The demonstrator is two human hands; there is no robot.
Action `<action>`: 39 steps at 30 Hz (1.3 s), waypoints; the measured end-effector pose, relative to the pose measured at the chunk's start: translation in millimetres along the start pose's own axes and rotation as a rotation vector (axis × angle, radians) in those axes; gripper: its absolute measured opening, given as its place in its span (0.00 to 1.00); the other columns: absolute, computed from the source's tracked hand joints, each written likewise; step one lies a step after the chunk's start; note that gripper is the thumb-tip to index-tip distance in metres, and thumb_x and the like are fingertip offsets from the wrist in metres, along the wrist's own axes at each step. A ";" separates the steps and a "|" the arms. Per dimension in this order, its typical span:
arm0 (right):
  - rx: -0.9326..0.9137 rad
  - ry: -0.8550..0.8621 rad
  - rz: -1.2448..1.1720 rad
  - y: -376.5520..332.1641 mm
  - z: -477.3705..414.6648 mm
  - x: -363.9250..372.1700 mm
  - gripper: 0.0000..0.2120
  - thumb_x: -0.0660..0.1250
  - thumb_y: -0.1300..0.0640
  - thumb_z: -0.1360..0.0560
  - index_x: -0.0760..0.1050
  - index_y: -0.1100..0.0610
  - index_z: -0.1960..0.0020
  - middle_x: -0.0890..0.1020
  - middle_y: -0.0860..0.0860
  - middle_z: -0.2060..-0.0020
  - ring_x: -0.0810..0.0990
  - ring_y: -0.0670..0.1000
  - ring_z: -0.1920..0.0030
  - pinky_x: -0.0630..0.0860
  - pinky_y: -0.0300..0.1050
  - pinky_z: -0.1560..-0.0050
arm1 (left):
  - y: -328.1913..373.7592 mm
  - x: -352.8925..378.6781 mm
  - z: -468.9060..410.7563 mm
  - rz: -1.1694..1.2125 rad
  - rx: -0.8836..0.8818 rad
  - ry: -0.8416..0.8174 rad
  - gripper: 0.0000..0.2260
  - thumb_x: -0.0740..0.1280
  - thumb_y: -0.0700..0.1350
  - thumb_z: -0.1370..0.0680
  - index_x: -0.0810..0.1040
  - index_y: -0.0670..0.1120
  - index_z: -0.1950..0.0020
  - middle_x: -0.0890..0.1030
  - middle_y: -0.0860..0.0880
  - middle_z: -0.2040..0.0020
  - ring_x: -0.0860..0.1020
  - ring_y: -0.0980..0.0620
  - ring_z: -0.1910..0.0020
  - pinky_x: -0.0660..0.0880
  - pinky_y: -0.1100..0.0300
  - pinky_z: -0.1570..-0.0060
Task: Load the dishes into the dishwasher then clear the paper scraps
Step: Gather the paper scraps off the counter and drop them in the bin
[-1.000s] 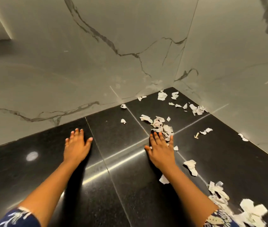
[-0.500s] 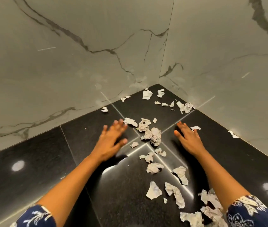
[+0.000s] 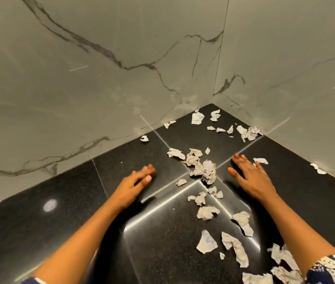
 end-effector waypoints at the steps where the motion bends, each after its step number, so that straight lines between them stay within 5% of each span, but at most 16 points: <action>1: -0.005 0.000 -0.023 -0.4 0.3 0.5 0.51 0.31 0.22 0.36 0.57 0.50 0.24 0.58 0.46 0.25 0.52 0.44 0.25 0.46 0.51 0.26 | -11.7 -15.8 -11.7 0.005 -0.049 0.127 0.28 0.58 0.66 0.25 0.67 0.53 0.28 0.63 0.56 0.26 0.58 0.57 0.25 0.52 0.53 0.25; 4: 0.001 0.030 -0.068 2.4 -1.2 -1.1 0.50 0.32 0.22 0.35 0.58 0.49 0.25 0.61 0.45 0.26 0.54 0.43 0.25 0.48 0.50 0.26 | -38.9 -43.8 -59.5 -0.275 -0.278 0.318 0.28 0.59 0.56 0.20 0.60 0.46 0.23 0.60 0.46 0.23 0.58 0.48 0.24 0.55 0.50 0.26; 8: 0.009 0.053 -0.072 4.4 -2.9 -0.5 0.49 0.33 0.22 0.34 0.60 0.49 0.25 0.62 0.44 0.26 0.55 0.43 0.26 0.49 0.50 0.26 | -23.8 -25.4 -120.5 -0.463 -0.236 0.181 0.31 0.53 0.62 0.20 0.53 0.47 0.22 0.56 0.47 0.22 0.54 0.49 0.23 0.51 0.50 0.25; 12: 0.010 0.065 -0.089 5.9 -3.2 -1.0 0.48 0.33 0.22 0.34 0.61 0.48 0.26 0.63 0.44 0.27 0.56 0.42 0.26 0.50 0.50 0.25 | 6.5 10.5 -127.7 -0.611 0.107 -0.146 0.37 0.39 0.74 0.28 0.46 0.58 0.22 0.48 0.58 0.23 0.47 0.54 0.22 0.45 0.50 0.25; 16: 0.002 0.067 -0.163 4.5 -1.7 -2.5 0.49 0.33 0.21 0.35 0.64 0.49 0.27 0.64 0.44 0.27 0.56 0.39 0.27 0.49 0.50 0.25 | 35.2 47.9 -90.6 -0.508 0.447 -0.302 0.34 0.41 0.72 0.26 0.50 0.59 0.23 0.51 0.59 0.22 0.46 0.59 0.23 0.42 0.55 0.25; 19: 0.012 0.110 -0.287 6.9 -1.9 -8.5 0.48 0.38 0.21 0.35 0.65 0.49 0.28 0.65 0.44 0.28 0.53 0.37 0.29 0.51 0.47 0.26 | 27.9 36.4 -108.0 -0.267 0.293 -0.136 0.36 0.45 0.74 0.27 0.51 0.58 0.23 0.50 0.56 0.22 0.46 0.58 0.23 0.45 0.51 0.24; 22: 0.050 0.192 -0.363 15.6 -6.0 -13.8 0.35 0.51 0.31 0.28 0.65 0.50 0.28 0.65 0.47 0.27 0.52 0.39 0.28 0.54 0.46 0.28 | 14.7 23.8 -155.6 -0.373 0.090 0.002 0.39 0.48 0.72 0.26 0.49 0.52 0.21 0.47 0.50 0.21 0.45 0.53 0.23 0.46 0.49 0.24; 25: 0.070 0.271 -0.282 25.7 -31.4 -14.2 0.32 0.55 0.35 0.26 0.63 0.51 0.27 0.60 0.49 0.25 0.50 0.43 0.26 0.47 0.51 0.26 | 8.9 20.3 -199.3 -0.487 -0.017 0.084 0.33 0.51 0.64 0.20 0.47 0.49 0.21 0.49 0.48 0.21 0.47 0.50 0.22 0.47 0.50 0.25; 31: 0.220 0.140 -0.029 39.5 -123.4 -4.6 0.37 0.49 0.31 0.25 0.46 0.48 0.23 0.45 0.49 0.23 0.41 0.50 0.24 0.42 0.55 0.27 | 8.3 29.7 -222.6 -0.635 0.112 -0.079 0.36 0.42 0.71 0.25 0.45 0.55 0.21 0.46 0.55 0.22 0.47 0.56 0.23 0.45 0.51 0.25; 35: 0.015 -0.029 0.144 20.7 -152.3 4.4 0.34 0.47 0.33 0.23 0.47 0.46 0.23 0.49 0.47 0.23 0.43 0.49 0.24 0.42 0.56 0.26 | 30.4 46.7 -212.8 -0.664 0.408 -0.309 0.37 0.37 0.74 0.29 0.41 0.59 0.23 0.44 0.59 0.23 0.43 0.61 0.25 0.43 0.52 0.25; 39: -0.247 -0.151 0.200 -7.8 -123.7 11.6 0.35 0.39 0.29 0.27 0.49 0.43 0.24 0.51 0.43 0.24 0.44 0.46 0.24 0.43 0.55 0.25 | 45.6 61.5 -186.6 -0.670 0.516 -0.408 0.34 0.38 0.73 0.26 0.42 0.59 0.23 0.45 0.59 0.22 0.42 0.62 0.24 0.39 0.55 0.26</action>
Point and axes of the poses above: each hand's wrist, its own z-axis away from the middle knuckle, its own x-axis out of the palm, y = z × x, the point moved 7 cm from there along -z, towards the middle knuckle
